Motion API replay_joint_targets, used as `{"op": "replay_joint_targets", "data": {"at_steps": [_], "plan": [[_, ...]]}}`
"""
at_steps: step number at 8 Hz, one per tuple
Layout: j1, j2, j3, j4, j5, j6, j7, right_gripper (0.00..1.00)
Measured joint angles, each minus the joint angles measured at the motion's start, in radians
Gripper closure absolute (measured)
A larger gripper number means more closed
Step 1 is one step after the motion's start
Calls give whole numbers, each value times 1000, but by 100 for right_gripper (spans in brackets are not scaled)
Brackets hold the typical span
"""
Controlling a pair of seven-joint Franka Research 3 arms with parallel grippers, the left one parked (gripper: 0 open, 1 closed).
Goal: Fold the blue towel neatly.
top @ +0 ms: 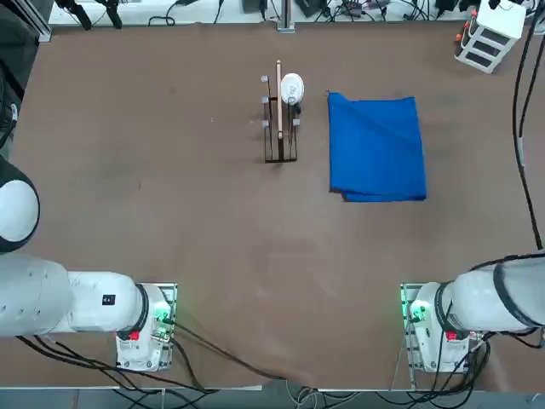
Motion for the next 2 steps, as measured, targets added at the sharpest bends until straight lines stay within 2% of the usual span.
{"op": "replay_joint_targets", "data": {"at_steps": [2], "plan": [[29, -79, -28, -97, -1, 20, 3, 0]]}}
